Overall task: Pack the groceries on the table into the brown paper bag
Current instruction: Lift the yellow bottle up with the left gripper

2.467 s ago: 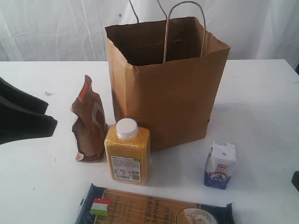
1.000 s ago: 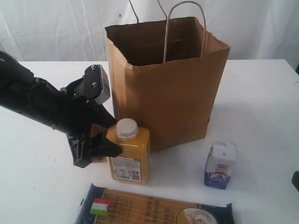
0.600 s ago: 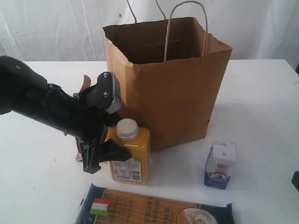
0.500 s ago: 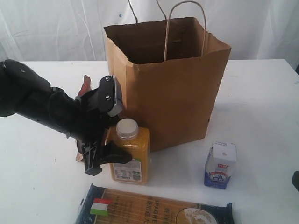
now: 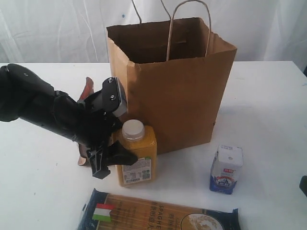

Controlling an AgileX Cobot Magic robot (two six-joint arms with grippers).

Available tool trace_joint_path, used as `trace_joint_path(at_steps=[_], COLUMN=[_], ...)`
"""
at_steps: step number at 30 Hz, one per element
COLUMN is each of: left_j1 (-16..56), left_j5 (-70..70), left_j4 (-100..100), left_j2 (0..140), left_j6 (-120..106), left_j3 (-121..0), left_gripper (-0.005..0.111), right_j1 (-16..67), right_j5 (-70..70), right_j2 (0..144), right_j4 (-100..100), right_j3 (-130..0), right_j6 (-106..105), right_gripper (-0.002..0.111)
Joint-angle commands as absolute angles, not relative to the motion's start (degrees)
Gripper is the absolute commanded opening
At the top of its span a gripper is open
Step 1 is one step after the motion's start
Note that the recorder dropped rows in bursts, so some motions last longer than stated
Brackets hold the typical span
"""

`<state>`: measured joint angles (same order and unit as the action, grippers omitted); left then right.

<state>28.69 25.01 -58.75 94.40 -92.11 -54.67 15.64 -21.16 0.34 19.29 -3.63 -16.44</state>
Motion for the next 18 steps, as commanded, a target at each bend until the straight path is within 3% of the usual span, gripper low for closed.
trace_joint_path(at_steps=[1, 10, 18], left_j1=[28.8, 28.8, 28.7], left_j5=[24.1, 29.3, 33.4], left_j4=[-58.1, -39.3, -35.0], left_j2=[89.5, 82.8, 77.0], left_j6=[-89.4, -65.9, -58.9], left_j3=[-54.8, -54.8, -54.8], left_gripper=[0.000, 0.000, 0.000], right_j1=[15.4, 15.4, 15.4], right_j5=[-20.9, -20.9, -20.9], right_j2=[0.0, 0.0, 0.0], right_j4=[19.5, 19.5, 19.5], right_j3=[-3.3, -3.3, -3.3], right_j6=[-16.3, -16.3, -16.3], right_gripper=[0.000, 0.000, 0.000])
